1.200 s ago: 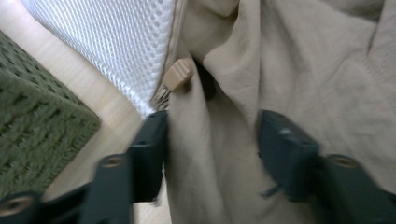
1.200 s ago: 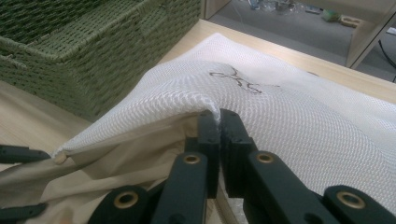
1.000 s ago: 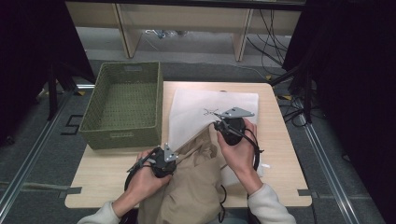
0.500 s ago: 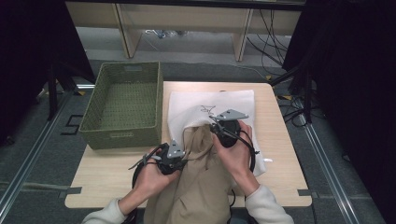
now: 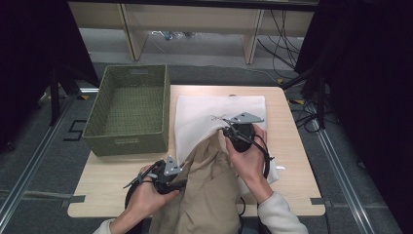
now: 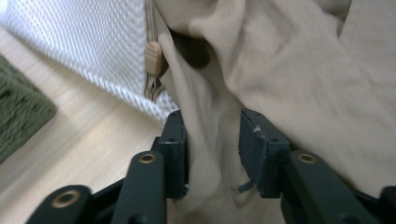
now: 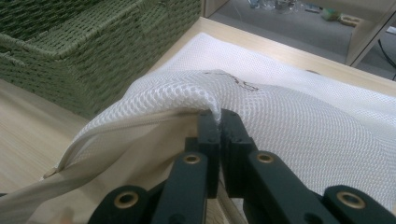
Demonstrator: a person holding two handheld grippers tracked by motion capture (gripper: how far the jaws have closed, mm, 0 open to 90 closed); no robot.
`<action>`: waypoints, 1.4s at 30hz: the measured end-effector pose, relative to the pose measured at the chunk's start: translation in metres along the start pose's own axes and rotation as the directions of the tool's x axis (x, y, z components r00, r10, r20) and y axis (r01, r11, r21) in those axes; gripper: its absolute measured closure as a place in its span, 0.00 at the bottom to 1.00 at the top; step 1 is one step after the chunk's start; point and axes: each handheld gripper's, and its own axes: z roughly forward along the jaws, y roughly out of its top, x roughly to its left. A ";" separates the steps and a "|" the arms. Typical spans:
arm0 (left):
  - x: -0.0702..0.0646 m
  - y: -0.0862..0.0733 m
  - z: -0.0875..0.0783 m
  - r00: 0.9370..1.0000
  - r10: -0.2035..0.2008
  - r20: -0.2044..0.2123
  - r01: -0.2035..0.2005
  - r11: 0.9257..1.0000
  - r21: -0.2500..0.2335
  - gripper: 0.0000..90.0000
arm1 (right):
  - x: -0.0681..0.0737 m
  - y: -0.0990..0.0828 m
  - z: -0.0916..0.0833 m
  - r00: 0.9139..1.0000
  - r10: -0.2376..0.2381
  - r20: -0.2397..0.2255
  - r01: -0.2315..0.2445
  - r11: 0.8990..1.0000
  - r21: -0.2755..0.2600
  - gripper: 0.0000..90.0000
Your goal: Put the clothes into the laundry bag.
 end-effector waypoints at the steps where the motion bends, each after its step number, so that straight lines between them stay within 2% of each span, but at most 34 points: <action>1: 0.000 0.000 -0.001 1.000 0.009 -0.001 -0.009 1.000 0.017 0.73 | 0.000 0.000 0.000 1.000 0.000 0.000 0.000 1.000 0.001 0.99; 3: -0.003 0.000 -0.001 1.000 0.010 -0.010 -0.009 1.000 0.024 0.80 | 0.000 0.000 0.000 1.000 0.004 0.000 -0.004 1.000 0.005 0.99; 5: -0.004 0.004 -0.003 0.999 0.040 -0.022 -0.039 0.999 0.037 0.85 | 0.000 0.000 0.000 1.000 -0.008 -0.001 0.008 1.000 0.002 0.99; 7: -0.008 0.008 -0.006 0.999 0.042 -0.018 -0.042 0.999 0.005 0.91 | 0.000 0.000 0.000 1.000 -0.004 -0.004 0.004 1.000 0.007 0.99; 8: -0.011 0.012 -0.009 0.999 0.054 -0.001 -0.054 0.998 -0.025 0.93 | 0.000 0.000 0.001 1.000 0.000 -0.005 0.000 1.000 0.007 0.99; 9: -0.011 0.012 -0.009 0.999 0.054 -0.001 -0.054 0.998 -0.025 0.96 | 0.000 0.000 0.002 1.000 -0.006 -0.003 0.006 1.000 0.001 0.99; 10: -0.012 0.016 -0.011 0.998 0.067 0.018 -0.066 0.997 -0.035 0.96 | 0.000 0.000 0.002 1.000 -0.006 -0.003 0.006 1.000 0.001 0.99; 11: -0.015 0.020 -0.010 0.997 0.050 0.052 -0.046 0.997 -0.067 0.97 | 0.001 0.000 0.003 1.000 -0.012 -0.008 0.012 1.000 -0.002 0.99; 12: -0.017 0.024 -0.009 0.997 0.055 0.061 -0.049 0.995 -0.085 0.97 | 0.002 -0.001 0.003 1.000 -0.018 -0.008 0.018 1.000 0.006 0.99; 13: -0.019 0.027 -0.007 0.996 0.057 0.072 -0.050 0.994 -0.098 0.97 | 0.004 -0.001 0.003 1.000 -0.005 -0.006 0.005 1.000 0.010 0.99; 15: -0.024 0.032 0.001 0.994 0.064 0.093 -0.054 0.993 -0.108 0.98 | 0.004 -0.001 0.004 0.999 -0.045 -0.015 0.045 0.999 0.004 0.99; 16: -0.024 0.035 0.006 0.992 0.085 0.094 -0.075 0.991 -0.111 0.98 | 0.006 -0.001 0.003 0.999 -0.028 -0.021 0.028 1.000 0.008 0.99; 17: -0.025 0.037 0.012 0.993 0.077 0.090 -0.069 0.993 -0.098 0.98 | 0.008 -0.001 0.002 1.000 -0.021 -0.012 0.021 1.000 0.012 0.99; 18: -0.024 0.040 0.020 0.993 0.075 0.096 -0.066 0.994 -0.090 0.98 | 0.007 -0.001 0.004 0.999 -0.037 -0.022 0.037 0.999 0.004 0.99; 20: -0.019 0.046 0.030 0.994 0.074 0.077 -0.068 0.995 -0.076 0.98 | 0.007 0.000 0.003 0.998 -0.056 -0.018 0.056 0.998 -0.003 0.99; 22: -0.011 0.054 0.038 0.996 0.077 0.038 -0.074 0.994 -0.080 0.98 | 0.009 0.000 0.003 0.998 -0.057 -0.022 0.056 0.998 -0.010 0.99; 24: -0.002 0.063 0.044 0.997 0.077 -0.016 -0.079 0.993 -0.085 0.98 | 0.010 0.001 0.003 0.999 -0.027 -0.034 0.027 1.000 -0.004 0.99; 25: 0.001 0.066 0.046 0.997 0.070 -0.044 -0.074 0.993 -0.088 0.98 | 0.009 0.002 0.002 0.999 -0.037 -0.019 0.037 0.999 -0.014 0.99; 26: 0.004 0.069 0.047 0.996 0.071 -0.049 -0.075 0.993 -0.091 0.98 | 0.009 0.002 0.002 0.999 -0.024 -0.030 0.024 1.000 -0.009 0.99; 27: 0.007 0.072 0.049 0.997 0.069 -0.047 -0.073 0.993 -0.089 0.98 | 0.007 0.002 0.003 0.999 -0.043 -0.031 0.042 0.999 -0.023 0.99; 28: 0.007 0.074 0.051 0.997 0.066 -0.048 -0.070 0.994 -0.089 0.98 | 0.006 0.003 0.002 0.999 -0.043 -0.015 0.042 0.999 -0.023 0.99; 29: 0.007 0.075 0.053 0.996 0.071 -0.059 -0.077 0.993 -0.090 0.98 | 0.008 0.002 0.002 1.000 0.000 -0.027 -0.001 1.000 -0.016 0.99; 31: 0.008 0.075 0.055 0.993 0.096 -0.065 -0.102 0.991 -0.088 0.98 | 0.006 0.002 0.001 1.000 0.002 -0.020 -0.002 1.000 -0.011 0.99; 33: 0.008 0.072 0.057 0.995 0.088 -0.056 -0.093 0.991 -0.097 0.98 | 0.004 0.001 0.003 1.000 0.004 -0.016 -0.005 1.000 -0.010 0.99; 34: 0.008 0.070 0.056 0.995 0.094 -0.045 -0.098 0.990 -0.098 0.97 | 0.004 0.001 0.003 1.000 0.013 -0.013 -0.013 1.000 -0.004 0.99; 36: 0.007 0.066 0.052 0.997 0.080 -0.012 -0.081 0.991 -0.108 0.89 | 0.002 0.000 0.005 1.000 0.013 -0.015 -0.013 1.000 0.005 0.99; 37: 0.005 0.065 0.047 0.997 0.073 0.009 -0.072 0.991 -0.116 0.84 | -0.001 -0.001 0.006 0.999 -0.035 -0.006 0.035 0.999 -0.007 0.99; 38: 0.004 0.063 0.042 0.998 0.054 0.029 -0.051 0.991 -0.120 0.76 | -0.002 -0.001 0.006 0.999 -0.044 -0.001 0.044 0.999 -0.013 0.99; 39: 0.003 0.062 0.036 0.998 0.033 0.053 -0.025 0.990 -0.139 0.69 | 0.000 -0.001 0.006 1.000 -0.003 -0.008 0.003 1.000 -0.001 0.99; 40: 0.002 0.061 0.029 0.998 0.035 0.048 -0.028 0.989 -0.148 0.65 | 0.000 0.000 0.005 1.000 -0.001 -0.008 0.001 1.000 0.006 0.99; 42: -0.002 0.059 0.015 0.998 0.014 0.063 -0.003 0.984 -0.179 0.59 | 0.001 0.000 0.004 1.000 0.027 -0.010 -0.027 1.000 0.009 0.99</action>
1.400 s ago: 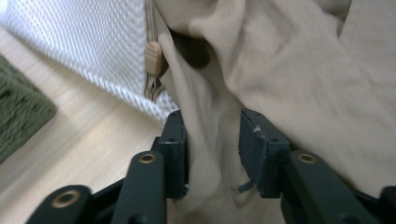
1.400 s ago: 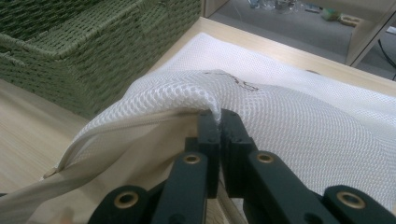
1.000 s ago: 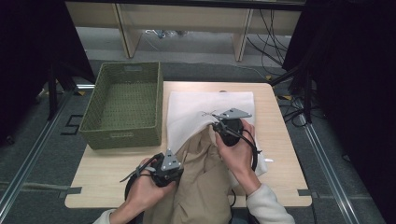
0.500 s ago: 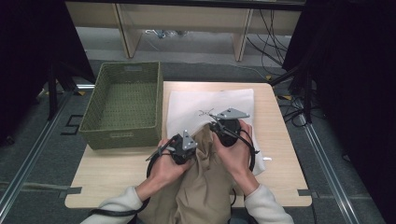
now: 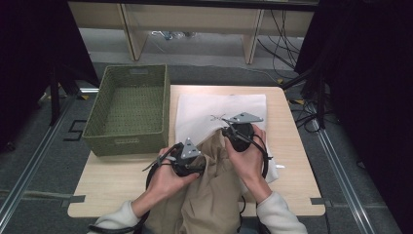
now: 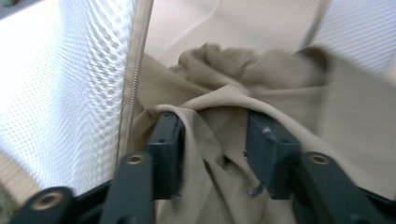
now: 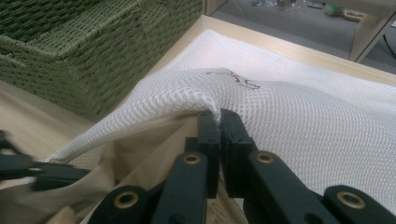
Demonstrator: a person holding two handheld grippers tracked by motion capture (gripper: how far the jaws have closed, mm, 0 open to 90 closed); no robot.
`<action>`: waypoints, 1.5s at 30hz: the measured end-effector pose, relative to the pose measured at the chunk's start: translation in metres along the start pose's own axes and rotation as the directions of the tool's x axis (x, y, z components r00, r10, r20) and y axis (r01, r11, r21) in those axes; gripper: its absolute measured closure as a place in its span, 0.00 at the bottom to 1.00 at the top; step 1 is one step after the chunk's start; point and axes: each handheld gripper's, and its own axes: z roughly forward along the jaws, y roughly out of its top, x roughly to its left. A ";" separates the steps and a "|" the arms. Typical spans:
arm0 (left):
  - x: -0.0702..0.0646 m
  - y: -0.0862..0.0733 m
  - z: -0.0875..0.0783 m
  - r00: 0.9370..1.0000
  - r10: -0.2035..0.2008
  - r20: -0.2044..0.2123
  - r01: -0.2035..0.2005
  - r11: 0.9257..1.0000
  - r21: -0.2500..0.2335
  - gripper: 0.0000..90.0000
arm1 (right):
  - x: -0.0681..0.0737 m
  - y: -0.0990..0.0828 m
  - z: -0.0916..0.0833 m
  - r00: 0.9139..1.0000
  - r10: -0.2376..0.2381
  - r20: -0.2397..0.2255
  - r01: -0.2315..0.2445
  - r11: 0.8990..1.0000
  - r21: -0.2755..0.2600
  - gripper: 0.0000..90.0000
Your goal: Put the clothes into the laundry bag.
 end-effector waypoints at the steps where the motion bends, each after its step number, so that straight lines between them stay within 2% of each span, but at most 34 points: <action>1: -0.004 0.000 -0.006 1.000 -0.024 0.011 0.025 1.000 -0.013 0.56 | -0.001 0.000 0.000 1.000 -0.010 -0.001 0.010 1.000 -0.004 0.99; 3: -0.010 0.000 -0.013 1.000 -0.013 0.014 0.013 1.000 -0.021 0.49 | 0.000 0.000 0.000 1.000 -0.007 0.000 0.007 1.000 0.000 0.99; 4: -0.013 -0.001 -0.015 1.000 0.020 -0.007 -0.020 1.000 -0.016 0.46 | 0.000 0.000 -0.001 1.000 -0.008 0.005 0.008 1.000 0.009 0.99; 5: -0.018 -0.003 -0.015 1.000 0.017 0.014 -0.017 1.000 -0.004 0.43 | -0.001 0.000 -0.001 1.000 -0.025 0.006 0.025 1.000 0.002 0.98; 6: -0.024 -0.005 -0.013 0.996 0.017 0.088 -0.018 1.000 0.013 0.40 | 0.000 -0.001 0.000 1.000 -0.021 -0.001 0.021 1.000 -0.002 0.98; 7: -0.028 -0.007 -0.011 0.993 0.025 0.117 -0.028 0.999 0.024 0.40 | -0.001 0.000 0.000 0.999 -0.035 -0.003 0.035 0.999 -0.006 0.98; 8: -0.032 -0.010 -0.009 0.991 0.020 0.131 -0.026 0.999 0.043 0.39 | 0.000 0.000 0.000 1.000 -0.028 -0.005 0.028 1.000 -0.004 0.98; 9: -0.035 -0.012 -0.006 0.987 0.022 0.160 -0.031 0.998 0.056 0.37 | 0.001 0.000 0.000 1.000 -0.012 -0.001 0.012 1.000 -0.003 0.98; 11: -0.041 -0.015 -0.001 0.981 0.029 0.191 -0.046 0.995 0.084 0.36 | 0.001 0.000 0.000 1.000 -0.019 -0.006 0.019 1.000 -0.005 0.98; 13: -0.049 -0.020 0.006 0.976 0.046 0.211 -0.072 0.991 0.116 0.32 | -0.001 0.000 -0.001 0.999 -0.036 -0.005 0.036 0.999 -0.002 0.98; 15: -0.052 -0.024 0.013 0.974 0.085 0.211 -0.119 0.981 0.154 0.29 | 0.000 0.000 -0.001 1.000 -0.027 -0.007 0.027 1.000 0.005 0.98; 16: -0.053 -0.025 0.015 0.970 0.100 0.221 -0.141 0.974 0.175 0.28 | 0.000 0.000 -0.001 1.000 -0.026 -0.007 0.026 1.000 0.007 0.98; 17: -0.053 -0.027 0.019 0.971 0.106 0.213 -0.146 0.972 0.183 0.28 | -0.001 0.000 0.000 0.999 -0.038 -0.008 0.038 0.999 -0.001 0.98; 18: -0.055 -0.028 0.021 0.974 0.112 0.196 -0.149 0.971 0.189 0.28 | 0.000 0.000 -0.001 1.000 -0.025 -0.006 0.025 1.000 0.005 0.98; 19: -0.056 -0.030 0.023 0.974 0.124 0.188 -0.161 0.967 0.197 0.28 | 0.000 0.000 0.000 1.000 -0.022 -0.006 0.022 1.000 -0.002 0.98; 20: -0.057 -0.031 0.026 0.973 0.135 0.187 -0.172 0.964 0.201 0.29 | 0.002 0.000 -0.001 1.000 -0.001 -0.005 0.001 1.000 0.010 0.98; 21: -0.058 -0.032 0.028 0.971 0.158 0.178 -0.195 0.958 0.209 0.29 | 0.001 0.000 0.000 1.000 -0.021 -0.008 0.021 1.000 0.004 0.98; 22: -0.060 -0.033 0.029 0.969 0.174 0.173 -0.210 0.954 0.216 0.31 | 0.003 0.000 -0.001 1.000 0.003 -0.002 -0.003 1.000 0.013 0.98; 23: -0.061 -0.035 0.032 0.969 0.185 0.166 -0.219 0.950 0.221 0.32 | 0.001 0.000 -0.001 1.000 -0.028 -0.003 0.028 1.000 0.008 0.98; 24: -0.062 -0.036 0.034 0.967 0.199 0.158 -0.232 0.945 0.232 0.35 | 0.001 0.000 -0.001 1.000 -0.031 -0.004 0.031 1.000 0.006 0.98; 27: -0.063 -0.041 0.041 0.965 0.220 0.142 -0.251 0.934 0.255 0.42 | 0.001 -0.001 -0.001 1.000 -0.013 -0.008 0.013 1.000 0.010 0.98; 33: -0.063 -0.043 0.043 0.962 0.244 0.126 -0.269 0.927 0.262 0.58 | 0.003 -0.001 0.000 1.000 0.010 -0.011 -0.010 1.000 0.009 0.98; 34: -0.063 -0.043 0.043 0.960 0.248 0.129 -0.274 0.924 0.266 0.61 | 0.000 0.000 0.000 1.000 -0.027 -0.007 0.027 1.000 0.001 0.98; 35: -0.063 -0.043 0.044 0.958 0.255 0.129 -0.282 0.920 0.273 0.62 | 0.000 0.000 -0.001 0.999 -0.037 -0.008 0.037 0.999 0.001 0.99; 37: -0.063 -0.043 0.044 0.958 0.257 0.127 -0.283 0.919 0.273 0.67 | 0.000 0.000 -0.001 0.999 -0.037 -0.009 0.037 0.999 0.001 0.99; 39: -0.063 -0.043 0.045 0.962 0.246 0.117 -0.268 0.927 0.260 0.71 | 0.000 0.000 -0.001 0.999 -0.037 -0.010 0.037 0.999 0.001 0.99; 40: -0.062 -0.043 0.045 0.961 0.247 0.122 -0.271 0.926 0.263 0.73 | 0.000 -0.001 -0.001 0.999 -0.037 -0.010 0.037 0.999 0.001 0.99; 42: -0.061 -0.043 0.044 0.962 0.243 0.125 -0.268 0.928 0.259 0.78 | 0.000 0.000 -0.001 0.999 -0.038 -0.013 0.038 0.999 0.003 0.99; 44: -0.058 -0.042 0.042 0.964 0.229 0.135 -0.257 0.933 0.252 0.82 | 0.001 0.000 -0.001 0.999 -0.038 -0.010 0.038 0.999 -0.001 0.99; 45: -0.057 -0.041 0.042 0.965 0.225 0.136 -0.253 0.935 0.249 0.84 | 0.002 0.000 -0.002 1.000 -0.016 -0.013 0.016 1.000 0.008 0.99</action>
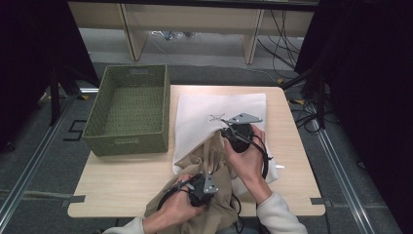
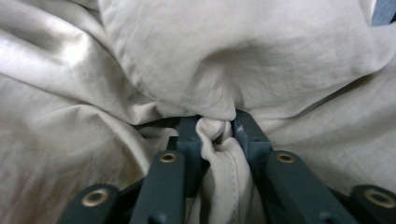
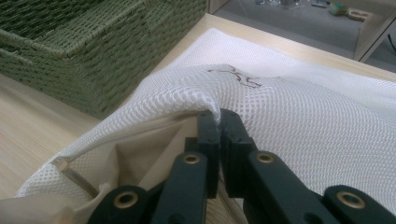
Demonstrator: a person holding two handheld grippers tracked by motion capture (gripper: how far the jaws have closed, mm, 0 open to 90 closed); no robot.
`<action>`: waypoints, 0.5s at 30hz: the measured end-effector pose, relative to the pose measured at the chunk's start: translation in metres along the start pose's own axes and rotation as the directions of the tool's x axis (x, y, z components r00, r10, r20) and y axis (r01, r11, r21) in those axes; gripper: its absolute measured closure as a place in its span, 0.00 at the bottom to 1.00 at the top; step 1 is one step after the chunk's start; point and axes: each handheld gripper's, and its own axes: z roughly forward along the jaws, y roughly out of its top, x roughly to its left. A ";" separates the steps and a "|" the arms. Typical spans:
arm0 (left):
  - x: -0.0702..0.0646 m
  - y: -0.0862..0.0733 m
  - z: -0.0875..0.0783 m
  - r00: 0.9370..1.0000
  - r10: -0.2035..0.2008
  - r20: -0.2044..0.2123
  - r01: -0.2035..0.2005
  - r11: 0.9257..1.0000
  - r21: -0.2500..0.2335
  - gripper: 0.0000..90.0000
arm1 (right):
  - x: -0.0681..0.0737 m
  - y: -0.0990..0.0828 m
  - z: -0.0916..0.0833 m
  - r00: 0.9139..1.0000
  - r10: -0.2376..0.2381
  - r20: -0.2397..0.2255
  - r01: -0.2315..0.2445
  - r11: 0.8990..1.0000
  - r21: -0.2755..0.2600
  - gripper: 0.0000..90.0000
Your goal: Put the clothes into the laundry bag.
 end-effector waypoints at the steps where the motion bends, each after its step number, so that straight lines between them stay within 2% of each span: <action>1: 0.001 0.000 -0.001 1.000 -0.009 -0.001 0.009 1.000 -0.010 0.85 | -0.001 0.000 -0.001 1.000 -0.010 0.007 0.010 1.000 -0.003 0.98; 5: 0.006 0.002 -0.008 0.999 -0.031 0.011 0.031 0.999 -0.041 0.88 | -0.001 0.000 0.001 1.000 -0.011 -0.005 0.011 1.000 -0.014 0.99; 7: 0.008 0.003 -0.013 0.999 -0.044 0.007 0.044 0.997 -0.062 0.89 | 0.000 0.001 -0.001 1.000 0.003 -0.004 -0.003 1.000 -0.003 0.99; 9: 0.010 0.003 -0.017 0.999 -0.052 0.003 0.052 0.996 -0.073 0.89 | -0.001 0.001 -0.001 1.000 -0.013 -0.002 0.013 1.000 -0.010 0.99; 15: 0.016 0.008 -0.029 0.997 -0.081 -0.018 0.078 0.989 -0.127 0.90 | 0.001 0.002 -0.002 1.000 0.001 0.000 -0.001 1.000 -0.012 0.99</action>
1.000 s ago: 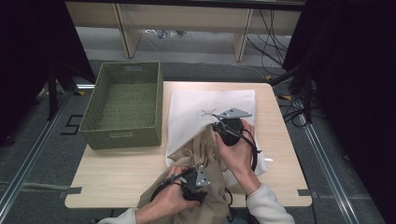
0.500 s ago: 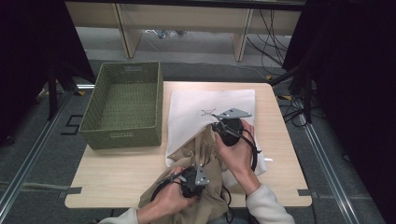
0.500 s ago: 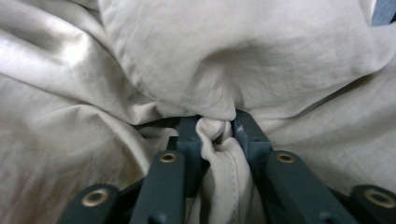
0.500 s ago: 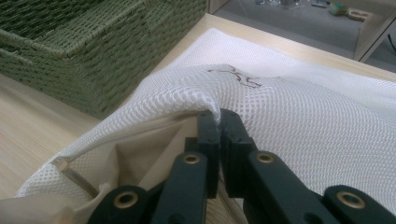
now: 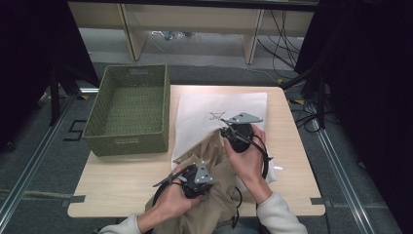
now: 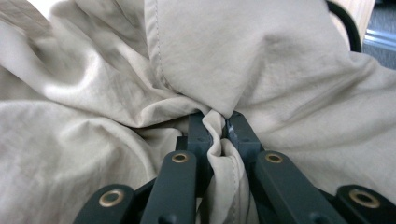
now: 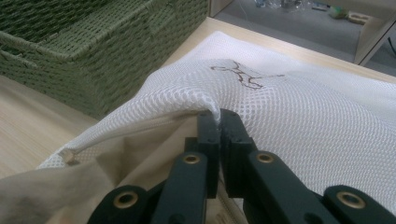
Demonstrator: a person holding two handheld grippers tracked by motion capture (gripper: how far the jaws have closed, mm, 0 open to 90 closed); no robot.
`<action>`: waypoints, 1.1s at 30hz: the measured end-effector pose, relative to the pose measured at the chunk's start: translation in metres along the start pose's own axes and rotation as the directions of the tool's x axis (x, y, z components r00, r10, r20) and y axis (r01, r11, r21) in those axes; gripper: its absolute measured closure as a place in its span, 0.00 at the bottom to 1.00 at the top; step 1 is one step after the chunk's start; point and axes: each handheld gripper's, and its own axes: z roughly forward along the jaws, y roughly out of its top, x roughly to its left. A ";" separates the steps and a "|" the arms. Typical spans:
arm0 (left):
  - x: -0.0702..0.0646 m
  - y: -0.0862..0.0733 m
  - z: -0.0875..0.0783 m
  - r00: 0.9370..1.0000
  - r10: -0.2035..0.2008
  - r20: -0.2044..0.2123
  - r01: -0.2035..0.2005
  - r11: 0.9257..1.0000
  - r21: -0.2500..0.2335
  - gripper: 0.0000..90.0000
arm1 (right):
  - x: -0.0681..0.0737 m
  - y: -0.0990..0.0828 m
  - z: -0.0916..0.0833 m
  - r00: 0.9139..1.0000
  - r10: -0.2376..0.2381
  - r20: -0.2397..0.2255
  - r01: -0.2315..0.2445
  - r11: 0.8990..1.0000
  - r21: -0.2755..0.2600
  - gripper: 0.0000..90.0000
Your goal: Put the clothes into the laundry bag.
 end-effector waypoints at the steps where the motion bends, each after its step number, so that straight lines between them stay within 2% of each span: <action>1: 0.002 0.002 -0.003 1.000 0.000 -0.007 0.000 1.000 -0.009 0.90 | 0.000 0.000 0.000 1.000 -0.008 0.001 0.008 1.000 -0.004 0.99; 2: 0.005 0.004 -0.006 1.000 -0.004 -0.023 0.003 1.000 -0.024 0.90 | 0.000 0.000 0.000 1.000 -0.010 -0.001 0.010 1.000 -0.006 0.99; 3: 0.008 0.006 -0.008 0.999 -0.006 -0.032 0.005 0.999 -0.038 0.91 | -0.001 0.001 0.000 0.999 -0.034 -0.003 0.034 0.999 -0.015 0.99; 6: 0.016 0.012 -0.016 0.998 -0.015 -0.060 0.011 0.998 -0.067 0.91 | 0.000 0.002 -0.003 0.999 -0.037 0.004 0.037 0.999 -0.024 0.99; 7: 0.018 0.015 -0.018 0.997 -0.016 -0.074 0.011 0.997 -0.075 0.91 | -0.001 0.002 -0.003 0.999 -0.053 0.005 0.053 0.998 -0.033 0.99; 8: 0.020 0.017 -0.019 0.996 -0.020 -0.086 0.013 0.996 -0.086 0.91 | 0.002 0.002 -0.004 1.000 -0.010 -0.003 0.010 1.000 -0.028 0.99; 9: 0.022 0.019 -0.021 0.995 -0.017 -0.102 0.008 0.996 -0.090 0.91 | 0.002 0.003 -0.005 1.000 -0.026 0.000 0.026 0.999 -0.032 0.99; 11: 0.027 0.023 -0.020 0.992 -0.027 -0.121 0.014 0.994 -0.108 0.91 | 0.004 0.003 -0.006 1.000 -0.011 -0.005 0.011 0.999 -0.032 0.99; 12: 0.030 0.025 -0.020 0.990 -0.019 -0.137 0.005 0.995 -0.101 0.91 | 0.003 0.004 -0.006 1.000 -0.030 -0.004 0.030 0.999 -0.041 0.99; 14: 0.035 0.027 -0.017 0.988 -0.023 -0.155 0.008 0.995 -0.102 0.91 | 0.004 0.004 -0.008 0.999 -0.040 0.005 0.040 0.998 -0.045 0.99; 15: 0.036 0.028 -0.015 0.987 -0.039 -0.159 0.021 0.993 -0.115 0.91 | 0.004 0.004 -0.008 0.999 -0.036 -0.004 0.036 0.998 -0.044 0.99; 17: 0.040 0.030 -0.012 0.984 -0.029 -0.178 0.009 0.994 -0.111 0.91 | 0.005 0.004 -0.008 1.000 -0.013 -0.006 0.013 0.999 -0.041 0.99; 18: 0.041 0.031 -0.008 0.982 -0.044 -0.186 0.020 0.991 -0.130 0.91 | 0.005 0.004 -0.008 1.000 -0.009 -0.007 0.008 0.999 -0.042 0.99; 19: 0.043 0.031 -0.006 0.980 -0.028 -0.195 0.007 0.994 -0.110 0.91 | 0.004 0.004 -0.007 1.000 -0.017 -0.002 0.017 0.999 -0.043 0.99; 20: 0.043 0.031 -0.006 0.980 -0.028 -0.195 0.007 0.994 -0.110 0.90 | 0.003 0.004 -0.007 1.000 -0.028 -0.003 0.028 0.999 -0.046 0.99; 21: 0.044 0.030 0.003 0.980 -0.035 -0.198 0.012 0.993 -0.119 0.90 | 0.002 0.004 -0.007 1.000 -0.028 0.000 0.028 0.999 -0.043 0.99; 23: 0.045 0.028 0.010 0.980 -0.025 -0.197 0.005 0.995 -0.102 0.89 | 0.002 0.003 -0.005 1.000 -0.017 -0.004 0.017 0.999 -0.048 0.99; 24: 0.044 0.025 0.015 0.980 -0.017 -0.196 -0.001 0.996 -0.094 0.88 | 0.001 0.003 -0.006 1.000 -0.027 0.003 0.028 0.999 -0.035 0.99; 26: 0.044 0.023 0.022 0.983 -0.014 -0.184 -0.002 0.996 -0.088 0.86 | 0.001 0.002 -0.004 1.000 0.006 -0.002 -0.006 1.000 -0.022 0.99; 28: 0.043 0.021 0.024 0.985 -0.015 -0.175 0.000 0.996 -0.086 0.81 | 0.001 0.001 -0.002 1.000 0.003 -0.003 -0.003 1.000 -0.020 0.98; 31: 0.043 0.019 0.021 0.986 -0.018 -0.163 0.002 0.995 -0.098 0.68 | -0.001 0.000 -0.001 1.000 -0.004 -0.003 0.004 1.000 -0.014 0.99; 32: 0.042 0.018 0.019 0.990 -0.034 -0.139 0.019 0.994 -0.108 0.64 | -0.002 0.000 0.000 1.000 -0.016 0.003 0.016 1.000 -0.020 0.99; 33: 0.042 0.017 0.015 0.990 -0.058 -0.130 0.040 0.990 -0.134 0.57 | -0.001 0.000 -0.001 1.000 -0.008 0.002 0.008 1.000 -0.015 0.99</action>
